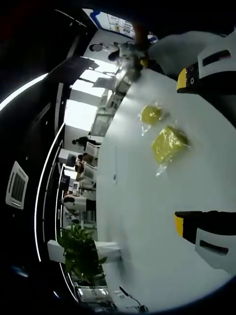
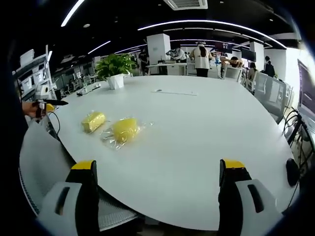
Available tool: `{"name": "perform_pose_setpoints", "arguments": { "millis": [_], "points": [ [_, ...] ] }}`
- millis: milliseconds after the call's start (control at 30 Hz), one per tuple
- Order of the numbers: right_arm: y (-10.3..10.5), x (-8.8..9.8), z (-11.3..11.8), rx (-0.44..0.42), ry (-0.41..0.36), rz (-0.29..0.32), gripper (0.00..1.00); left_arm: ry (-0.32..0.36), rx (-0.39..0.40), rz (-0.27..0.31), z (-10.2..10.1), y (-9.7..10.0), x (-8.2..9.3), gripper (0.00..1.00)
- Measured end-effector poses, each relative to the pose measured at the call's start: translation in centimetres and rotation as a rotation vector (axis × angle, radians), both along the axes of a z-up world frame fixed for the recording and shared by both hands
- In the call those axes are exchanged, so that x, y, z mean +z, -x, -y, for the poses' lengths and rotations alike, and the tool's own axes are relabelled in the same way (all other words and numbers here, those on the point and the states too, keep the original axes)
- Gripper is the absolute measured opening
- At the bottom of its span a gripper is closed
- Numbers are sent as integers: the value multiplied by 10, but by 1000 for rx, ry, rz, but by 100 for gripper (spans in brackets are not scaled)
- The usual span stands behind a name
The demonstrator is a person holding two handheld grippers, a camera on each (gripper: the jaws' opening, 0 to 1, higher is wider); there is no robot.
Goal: Compare the silicone blocks by pressing each to a similar depth, holding the contact briefly, and releasing to observe deformation and rebound differences across the visible hardness samples.
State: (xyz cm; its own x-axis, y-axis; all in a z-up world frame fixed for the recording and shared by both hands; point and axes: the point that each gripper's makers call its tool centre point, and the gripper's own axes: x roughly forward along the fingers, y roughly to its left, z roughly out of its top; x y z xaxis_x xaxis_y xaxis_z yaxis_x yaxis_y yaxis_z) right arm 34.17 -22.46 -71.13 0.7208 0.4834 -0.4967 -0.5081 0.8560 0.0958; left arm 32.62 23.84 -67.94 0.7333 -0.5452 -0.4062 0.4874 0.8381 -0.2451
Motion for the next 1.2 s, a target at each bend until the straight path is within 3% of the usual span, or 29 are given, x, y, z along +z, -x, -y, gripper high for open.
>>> {"name": "perform_pose_setpoints", "arguments": {
  "millis": [167,500,600,767,833,967,1200],
  "points": [
    [-2,3,-3,4,-8,9,97,1,14,-4,-3,-2,-4,100],
    [4,6,-3,-11,-1,12,97,9,-38,-14,6,0,-7,100],
    [8,7,-6,-4,6,4,97,20,-29,4,6,-2,-3,100],
    [6,9,-6,-14,8,13,97,14,-29,-20,3,-2,-8,100],
    [7,9,-8,-19,10,7,97,27,-37,2,4,-4,-4,100],
    [10,16,-16,-25,9,12,97,37,-56,-17,6,-2,-8,100],
    [9,15,-22,-36,25,-3,97,77,-37,4,2,-6,-6,100]
  ]
}}
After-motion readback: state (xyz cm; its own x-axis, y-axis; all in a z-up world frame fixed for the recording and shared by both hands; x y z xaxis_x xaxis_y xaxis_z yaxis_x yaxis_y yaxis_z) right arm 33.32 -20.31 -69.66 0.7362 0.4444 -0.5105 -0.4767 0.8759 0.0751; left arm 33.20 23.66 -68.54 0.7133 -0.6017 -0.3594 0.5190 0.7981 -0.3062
